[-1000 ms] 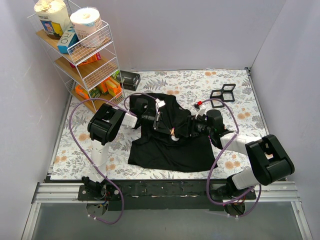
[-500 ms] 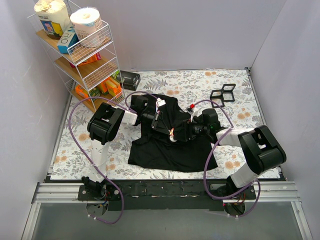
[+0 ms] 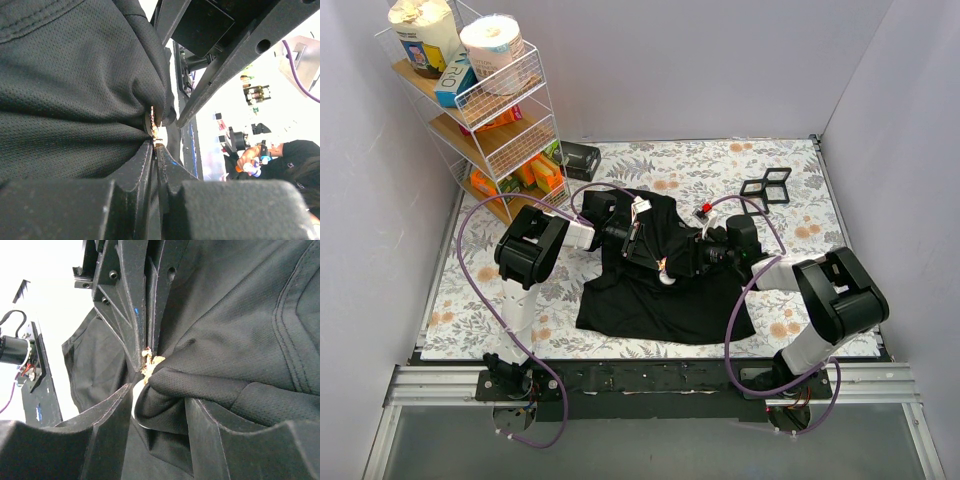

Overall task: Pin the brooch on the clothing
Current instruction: Pin the brooch to the clothes.

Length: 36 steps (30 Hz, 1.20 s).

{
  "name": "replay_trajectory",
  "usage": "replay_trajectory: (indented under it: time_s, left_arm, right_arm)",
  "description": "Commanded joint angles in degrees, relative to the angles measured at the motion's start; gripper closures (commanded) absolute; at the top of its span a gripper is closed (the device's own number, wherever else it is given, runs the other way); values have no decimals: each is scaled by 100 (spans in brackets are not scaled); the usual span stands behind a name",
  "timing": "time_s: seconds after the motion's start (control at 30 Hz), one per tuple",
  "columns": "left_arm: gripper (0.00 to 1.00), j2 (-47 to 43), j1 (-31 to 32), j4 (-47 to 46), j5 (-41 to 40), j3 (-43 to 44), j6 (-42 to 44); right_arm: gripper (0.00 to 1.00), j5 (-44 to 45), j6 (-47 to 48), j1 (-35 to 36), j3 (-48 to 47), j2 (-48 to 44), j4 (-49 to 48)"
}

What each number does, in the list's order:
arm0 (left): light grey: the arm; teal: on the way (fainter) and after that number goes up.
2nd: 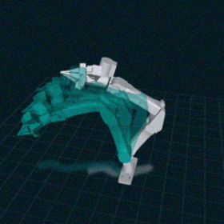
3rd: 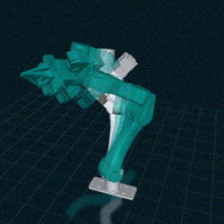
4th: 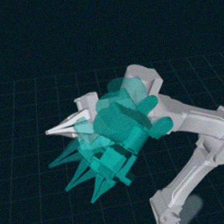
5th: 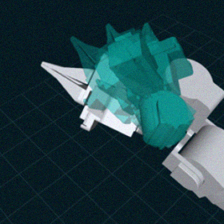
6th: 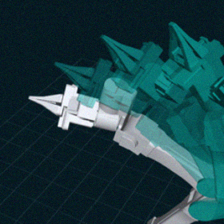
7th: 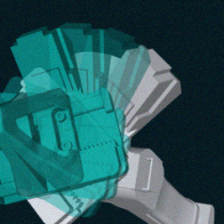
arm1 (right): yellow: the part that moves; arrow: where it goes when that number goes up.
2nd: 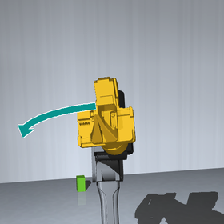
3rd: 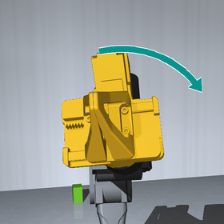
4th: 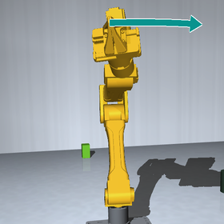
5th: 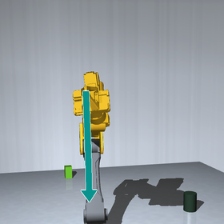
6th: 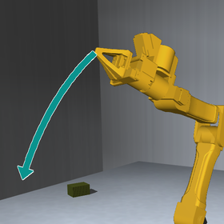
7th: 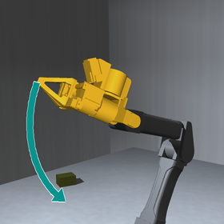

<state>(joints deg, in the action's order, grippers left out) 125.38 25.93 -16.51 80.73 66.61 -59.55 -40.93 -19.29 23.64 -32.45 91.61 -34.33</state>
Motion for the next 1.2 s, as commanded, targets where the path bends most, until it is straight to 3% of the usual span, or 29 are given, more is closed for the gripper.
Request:
replay_trajectory:
  time_s: [0.0,0.23,0.47,0.57,0.63,0.67,0.7,0.8,0.93,1.17]
  left_arm:
    - [100,21,-1,43,312,151,84]
    - [100,56,8,34,303,142,75]
    - [100,65,35,-10,198,124,40]
    - [100,57,43,-184,136,81,-100]
    - [92,21,35,-413,92,-7,-284]
    - [86,13,26,-840,101,-60,-625]
    - [73,4,35,-1106,118,-208,-828]
    - [56,21,35,-2161,154,-455,-1620]
    - [45,74,26,-3171,189,-675,-2288]
    - [44,-13,43,-3262,-39,-860,-2307]
  right_arm:
    - [48,-38,-206,9,151,181,-934]
    - [61,-293,-646,44,168,506,-1646]
    - [99,-214,-769,53,212,577,-1770]
    - [99,-109,-761,53,248,559,-1727]
    - [99,-12,-717,53,291,524,-1648]
    - [99,23,-708,53,309,516,-1621]
    - [99,49,-690,53,327,481,-1595]
    - [99,137,-725,53,397,445,-1612]
    - [99,357,-787,53,485,349,-1639]
    - [99,612,-1024,44,555,225,-1744]
